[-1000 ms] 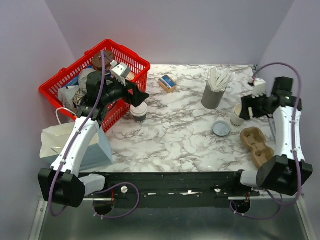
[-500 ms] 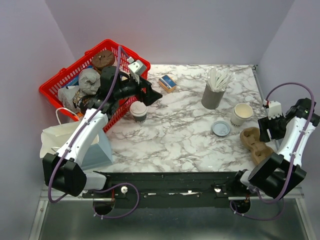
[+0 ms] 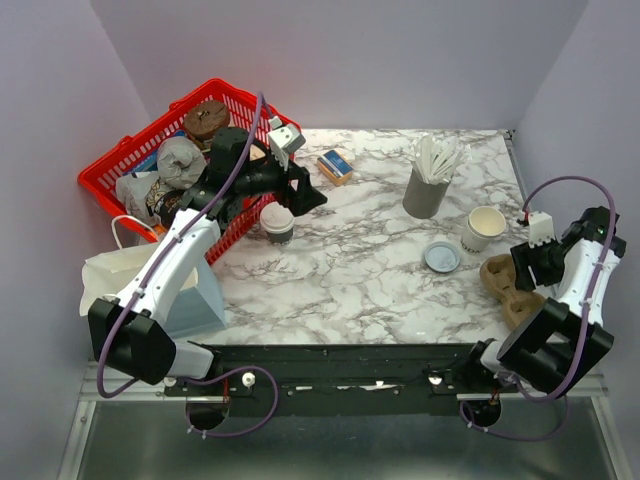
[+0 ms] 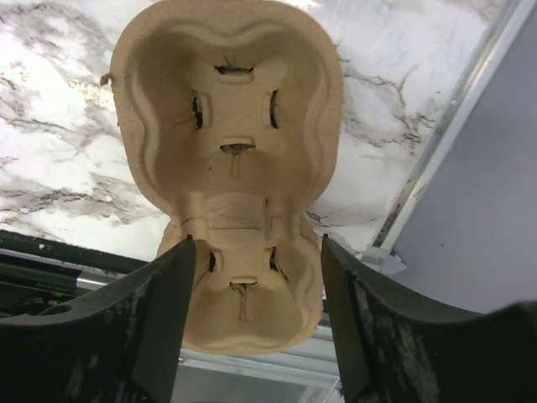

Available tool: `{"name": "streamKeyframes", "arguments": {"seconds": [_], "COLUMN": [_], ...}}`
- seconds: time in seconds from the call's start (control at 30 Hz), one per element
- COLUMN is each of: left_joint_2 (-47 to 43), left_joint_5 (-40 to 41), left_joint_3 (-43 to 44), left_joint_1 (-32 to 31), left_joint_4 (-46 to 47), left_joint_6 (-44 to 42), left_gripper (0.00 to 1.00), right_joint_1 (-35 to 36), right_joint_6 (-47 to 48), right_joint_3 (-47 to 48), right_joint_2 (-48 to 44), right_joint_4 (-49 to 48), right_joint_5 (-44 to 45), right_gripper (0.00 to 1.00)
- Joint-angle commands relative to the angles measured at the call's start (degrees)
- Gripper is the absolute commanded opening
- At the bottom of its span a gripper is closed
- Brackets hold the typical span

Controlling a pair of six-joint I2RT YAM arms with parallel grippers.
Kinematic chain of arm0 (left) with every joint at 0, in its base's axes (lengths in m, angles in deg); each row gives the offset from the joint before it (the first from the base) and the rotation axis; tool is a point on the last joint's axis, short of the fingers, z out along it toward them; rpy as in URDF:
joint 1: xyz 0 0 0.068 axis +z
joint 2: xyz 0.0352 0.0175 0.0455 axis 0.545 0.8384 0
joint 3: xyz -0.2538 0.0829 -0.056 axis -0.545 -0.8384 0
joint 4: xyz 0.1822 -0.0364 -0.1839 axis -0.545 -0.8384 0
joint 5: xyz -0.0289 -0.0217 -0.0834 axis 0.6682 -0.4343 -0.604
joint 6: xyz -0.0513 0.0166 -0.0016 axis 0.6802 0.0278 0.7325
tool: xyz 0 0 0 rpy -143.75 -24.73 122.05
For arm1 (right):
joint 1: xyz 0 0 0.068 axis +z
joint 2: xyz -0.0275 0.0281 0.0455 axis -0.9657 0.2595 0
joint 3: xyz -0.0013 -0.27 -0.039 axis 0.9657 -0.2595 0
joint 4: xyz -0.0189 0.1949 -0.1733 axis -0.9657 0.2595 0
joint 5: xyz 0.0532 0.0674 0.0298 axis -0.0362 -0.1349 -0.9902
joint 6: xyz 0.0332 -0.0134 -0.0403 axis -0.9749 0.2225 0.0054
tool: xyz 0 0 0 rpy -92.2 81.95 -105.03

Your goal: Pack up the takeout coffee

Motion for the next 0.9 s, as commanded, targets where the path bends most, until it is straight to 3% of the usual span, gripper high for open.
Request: {"name": "streamKeyframes", "arguments": {"seconds": [0.0,0.87], "left_joint_2": [0.97,0.97], "left_joint_5": [0.8,2.47], "left_joint_3": [1.97,1.79], "left_joint_1": [-0.34,-0.96], "left_joint_4": [-2.27,-3.5], "left_joint_6": [-1.02,-1.81], "left_gripper": [0.99,0.99], "right_joint_1": [-0.42,-0.33], "right_joint_6": [2.04,3.19], "right_joint_3": [-2.07,-5.67], "right_joint_2": [2.02,3.43], "right_joint_4": [-1.8,-2.94], "right_joint_5": [0.25,-1.59], "right_gripper": [0.67,0.57]}}
